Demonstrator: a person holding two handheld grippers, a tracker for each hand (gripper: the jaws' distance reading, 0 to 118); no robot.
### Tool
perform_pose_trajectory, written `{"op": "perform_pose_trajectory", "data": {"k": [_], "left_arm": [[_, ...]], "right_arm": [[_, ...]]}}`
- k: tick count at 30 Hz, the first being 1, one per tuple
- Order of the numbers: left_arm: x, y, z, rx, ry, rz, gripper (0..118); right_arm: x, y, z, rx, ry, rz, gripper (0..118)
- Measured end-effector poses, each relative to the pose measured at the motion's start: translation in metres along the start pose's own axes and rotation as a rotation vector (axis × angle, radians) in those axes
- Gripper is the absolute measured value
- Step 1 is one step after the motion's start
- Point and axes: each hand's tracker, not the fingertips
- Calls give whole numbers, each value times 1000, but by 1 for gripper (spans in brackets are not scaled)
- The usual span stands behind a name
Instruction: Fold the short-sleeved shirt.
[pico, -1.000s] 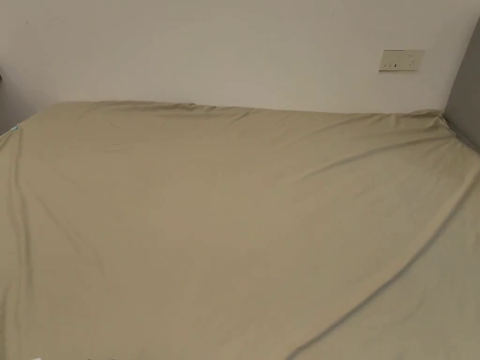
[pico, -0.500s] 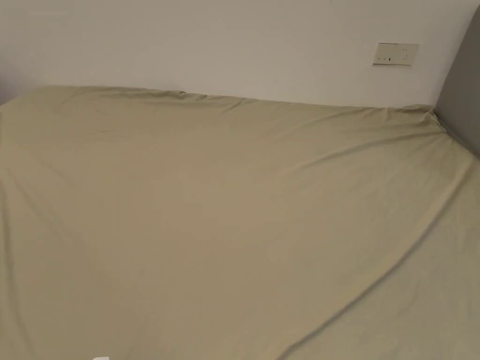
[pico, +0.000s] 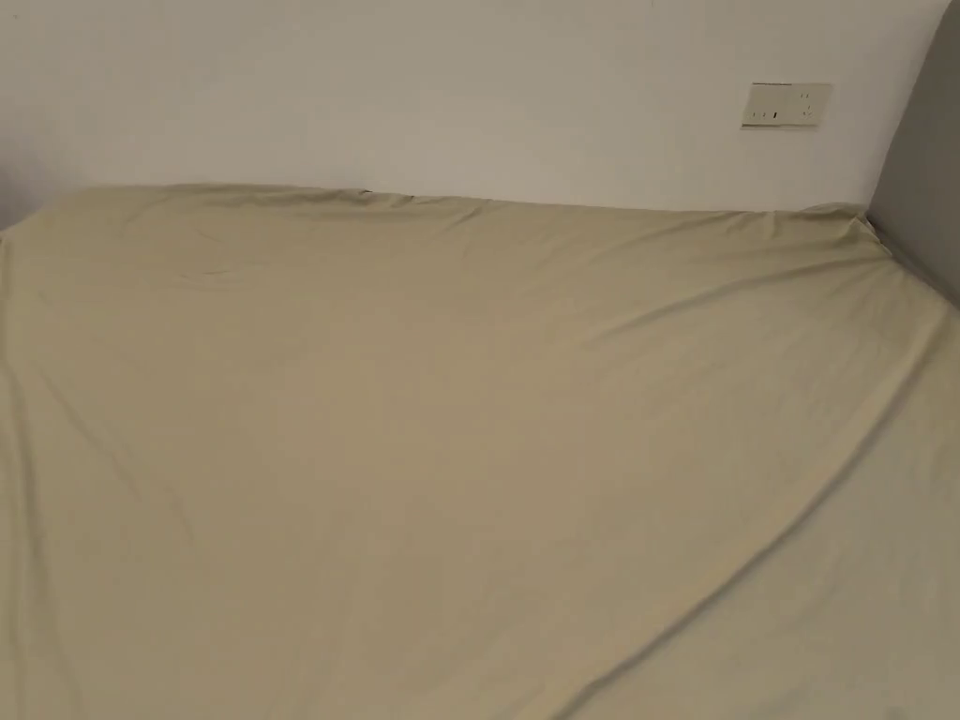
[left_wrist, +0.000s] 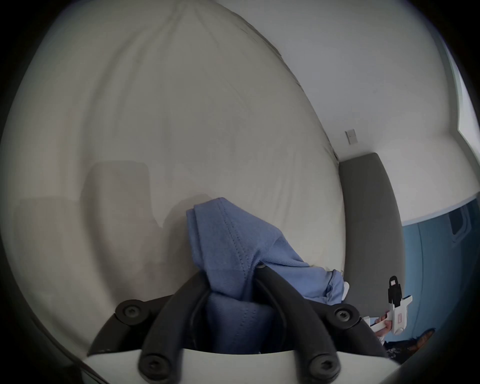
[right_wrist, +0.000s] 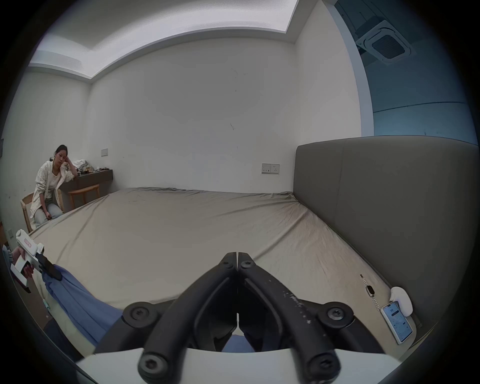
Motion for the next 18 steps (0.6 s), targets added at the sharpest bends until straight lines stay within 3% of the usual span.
{"op": "perform_pose_trajectory", "data": {"k": [5,9,13,18], "left_arm": [[43,-6,21,41,44,-199,9],[134,-36,15,26,23,-351,9],[212,-87,-39,-22,83,-531,9],[256,-151,-132,-149,204,-669,9]], "right_arm": [[-3,-3,3,14,26,-31,1],[1,-7,12,36,43,-43,1],[12,-10,27,64,36,-77,1],[30,-12,45,82,3,-111,1]]}}
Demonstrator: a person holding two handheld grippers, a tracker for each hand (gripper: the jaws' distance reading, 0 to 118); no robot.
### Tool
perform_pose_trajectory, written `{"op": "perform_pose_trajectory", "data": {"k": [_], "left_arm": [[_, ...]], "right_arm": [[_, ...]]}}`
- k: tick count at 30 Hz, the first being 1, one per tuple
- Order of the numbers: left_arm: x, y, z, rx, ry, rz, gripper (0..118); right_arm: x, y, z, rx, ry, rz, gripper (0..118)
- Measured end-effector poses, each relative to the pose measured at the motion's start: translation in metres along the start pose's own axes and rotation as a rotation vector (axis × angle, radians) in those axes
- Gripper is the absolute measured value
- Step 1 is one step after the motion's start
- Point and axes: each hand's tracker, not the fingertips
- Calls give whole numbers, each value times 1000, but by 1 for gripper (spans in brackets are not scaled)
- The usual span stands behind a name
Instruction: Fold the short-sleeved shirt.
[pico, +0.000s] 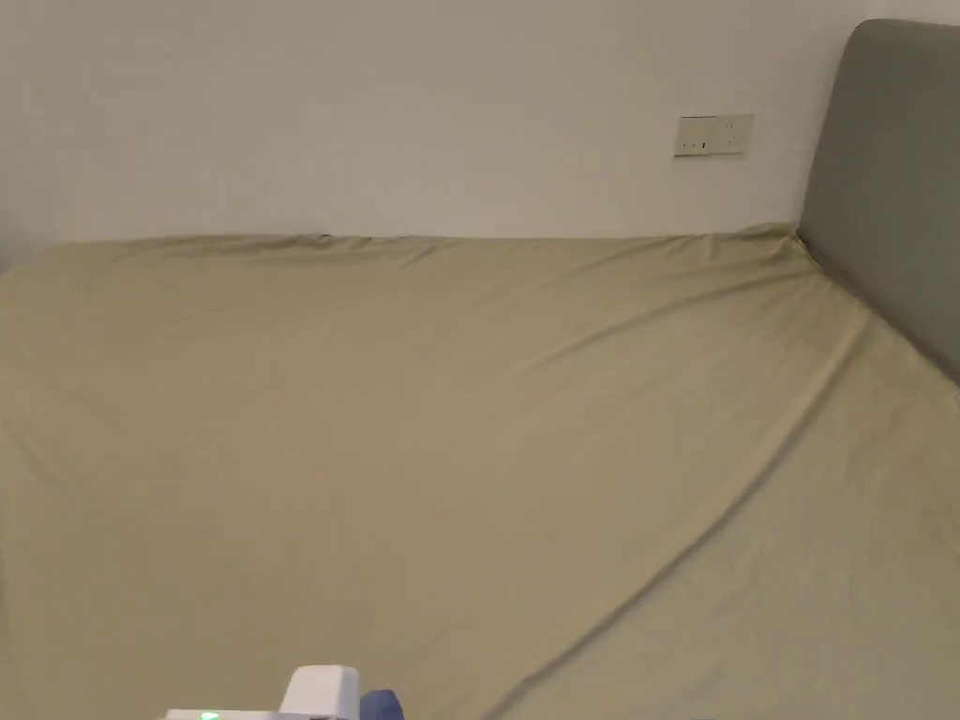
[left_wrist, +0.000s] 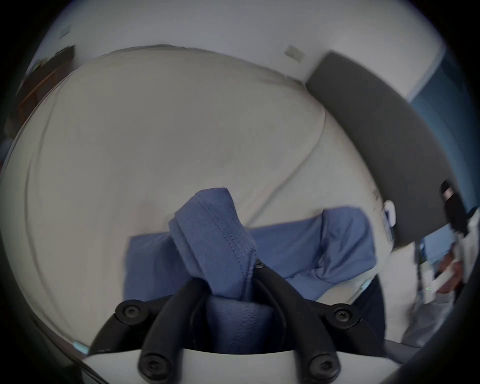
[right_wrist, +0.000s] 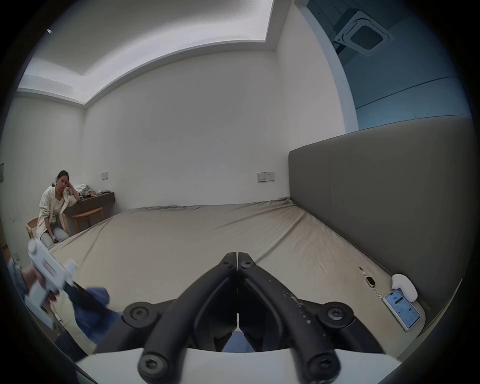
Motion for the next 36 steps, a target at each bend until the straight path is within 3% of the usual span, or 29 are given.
{"op": "perform_pose_trajectory", "data": {"k": [3,5,7,8,11,13,14,15,16,17,22,27,32,36], "left_arm": [[35,-13,-43,-11,74,-41,14],[51,-20,-54,-13,90,-92,64],[51,-27,-34,51,-38,-76,108],[50,-27,-23,79,-113,-37,108],[40,-30,11,226,-137,20,88],[34,-33,22,308,-37,9,84],[27,-37,18,329,43,5,69],[23,-39,10,319,111,-1,44],[22,-40,0,278,190,-12,11],[22,-44,-10,239,259,-19,3],[57,-64,-42,126,137,-80,1],[112,-70,-56,170,177,-221,1],[140,-65,-62,102,-22,-260,0],[122,-54,-26,210,-118,-218,0]], "right_arm": [[9,0,8,3,-20,2,1],[13,-1,12,9,-31,-4,1],[17,-2,16,14,-42,-9,1],[18,-2,17,14,-45,-11,1],[23,-5,18,12,-44,-26,1],[24,-7,19,13,-44,-38,1],[24,-9,20,12,-41,-43,1],[24,-10,20,9,-40,-46,1],[26,-13,19,6,-39,-48,1],[26,-14,20,2,-36,-50,1],[28,-16,22,-3,-43,-60,1],[32,-14,26,-4,-62,-56,1],[33,-11,27,-2,-72,-60,1],[28,-4,29,9,-68,-41,1]]}}
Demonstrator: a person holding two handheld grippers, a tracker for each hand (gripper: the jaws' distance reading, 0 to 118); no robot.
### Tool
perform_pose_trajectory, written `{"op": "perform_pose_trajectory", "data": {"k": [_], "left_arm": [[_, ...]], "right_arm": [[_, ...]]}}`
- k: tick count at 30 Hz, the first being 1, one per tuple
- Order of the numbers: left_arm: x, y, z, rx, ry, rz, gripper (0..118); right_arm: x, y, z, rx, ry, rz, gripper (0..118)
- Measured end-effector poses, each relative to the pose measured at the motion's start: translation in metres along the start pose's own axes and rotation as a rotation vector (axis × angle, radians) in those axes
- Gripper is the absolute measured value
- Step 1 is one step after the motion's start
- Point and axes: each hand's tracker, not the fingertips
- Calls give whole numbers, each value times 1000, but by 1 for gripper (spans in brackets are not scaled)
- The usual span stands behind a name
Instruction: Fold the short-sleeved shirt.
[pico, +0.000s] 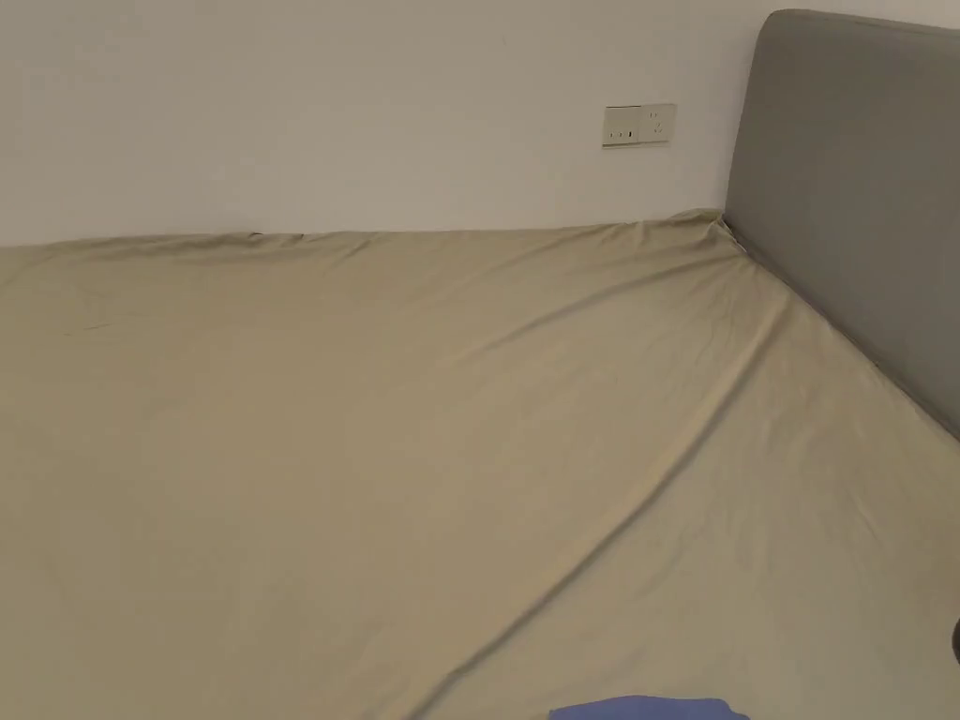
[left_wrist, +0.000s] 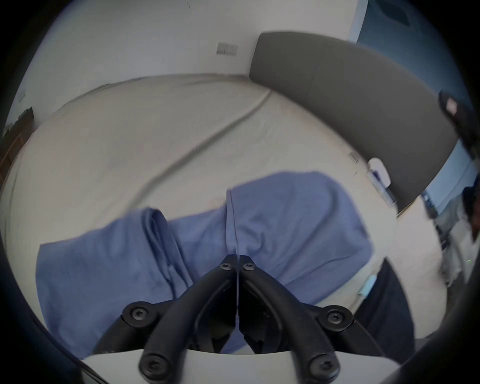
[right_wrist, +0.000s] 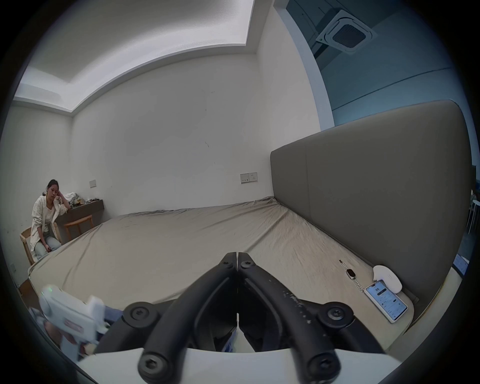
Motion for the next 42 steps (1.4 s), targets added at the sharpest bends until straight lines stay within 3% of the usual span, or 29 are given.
{"op": "perform_pose_trajectory", "data": {"k": [7,9,13,14,20,22,23,27,28,29,30,31,32,33,34,37,40,42], "left_arm": [[-164,9,89,166,-415,463,2],[-215,-9,102,167,-479,539,13],[-282,-49,109,158,-394,660,114],[-295,-58,108,159,-390,705,118],[-335,-100,59,69,-477,957,117],[-332,-105,49,130,-611,961,106],[-292,-75,57,104,-650,971,103],[-275,-87,29,59,-647,875,92],[-272,-85,27,44,-641,883,81],[-270,-85,26,37,-632,893,61],[-269,-86,26,11,-597,902,26],[-268,-87,27,-18,-522,891,13],[-265,-87,26,-50,-435,881,13],[-265,-89,26,-74,-432,913,13],[-263,-90,31,-27,-518,925,12],[-248,-81,51,-31,-409,847,12],[-266,-49,80,-23,-399,866,10],[-274,-48,106,6,-304,861,10]], "right_arm": [[-11,0,-13,-8,17,4,1],[-17,-2,-17,-24,37,0,1],[-31,-3,-23,-47,59,9,1],[-34,-3,-24,-52,61,15,1],[-45,2,-27,-62,73,23,1],[-47,4,-27,-63,69,31,1],[-48,4,-27,-66,65,38,1],[-52,7,-26,-66,62,59,1],[-52,7,-26,-66,62,63,1],[-52,8,-26,-64,62,65,1],[-53,8,-26,-62,61,64,1],[-53,8,-26,-62,62,66,1],[-55,8,-27,-63,61,69,1],[-56,8,-27,-63,61,71,1],[-56,8,-28,-65,62,72,1],[-58,8,-28,-65,64,80,1],[-59,10,-28,-60,64,82,1],[-59,12,-28,-54,61,80,1]]}}
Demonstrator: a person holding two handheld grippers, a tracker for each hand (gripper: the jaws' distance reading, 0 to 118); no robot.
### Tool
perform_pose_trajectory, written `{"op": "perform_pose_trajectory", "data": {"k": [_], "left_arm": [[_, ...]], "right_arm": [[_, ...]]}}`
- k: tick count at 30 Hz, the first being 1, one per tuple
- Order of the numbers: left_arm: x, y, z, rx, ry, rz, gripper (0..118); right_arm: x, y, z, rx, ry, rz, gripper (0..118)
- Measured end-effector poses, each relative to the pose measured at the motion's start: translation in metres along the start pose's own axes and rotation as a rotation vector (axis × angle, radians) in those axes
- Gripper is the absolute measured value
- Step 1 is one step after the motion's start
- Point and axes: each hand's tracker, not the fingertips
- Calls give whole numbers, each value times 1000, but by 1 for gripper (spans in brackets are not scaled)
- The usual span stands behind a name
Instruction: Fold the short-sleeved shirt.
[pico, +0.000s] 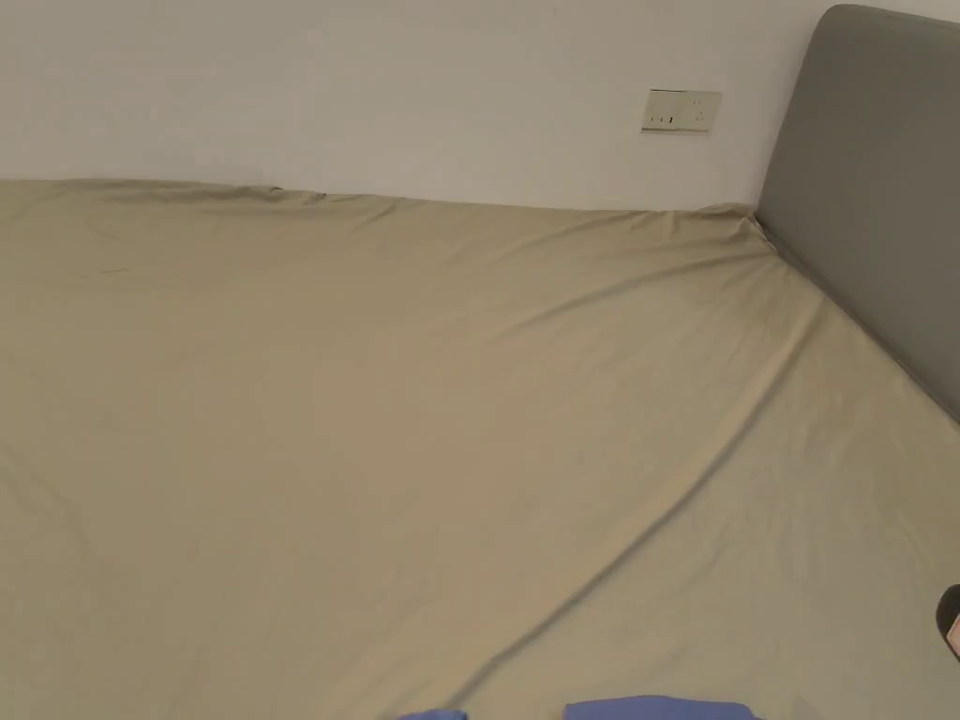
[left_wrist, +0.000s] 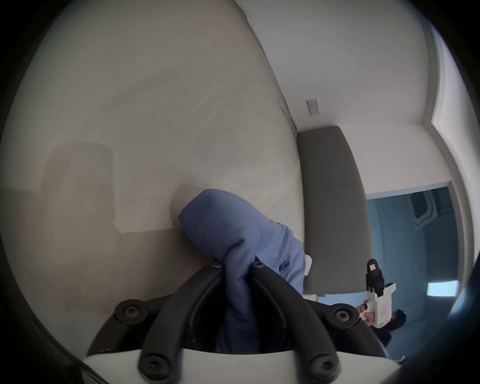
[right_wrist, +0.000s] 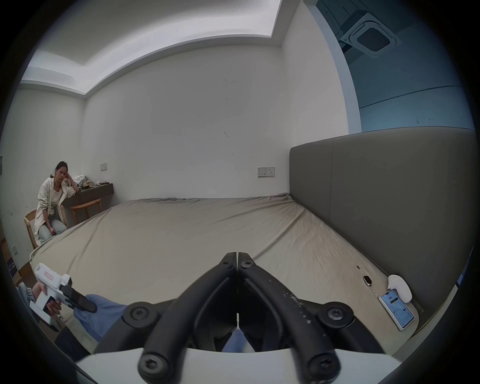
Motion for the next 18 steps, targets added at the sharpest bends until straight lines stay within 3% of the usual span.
{"op": "perform_pose_trajectory", "data": {"k": [4,5,7,12,13,18], "left_arm": [[0,-1,54,87,180,-44,10],[-53,39,62,99,232,-65,10],[-41,39,72,120,247,-68,10],[51,19,55,86,310,-338,10],[107,-12,37,78,307,-375,10],[182,-45,-58,-64,270,-573,10]], "right_arm": [[3,3,1,20,11,-10,1],[3,2,1,27,14,-16,1],[4,1,1,31,23,-29,1],[8,-5,4,39,54,-60,1],[11,-6,6,41,59,-66,1],[30,-11,21,67,24,-75,1]]}}
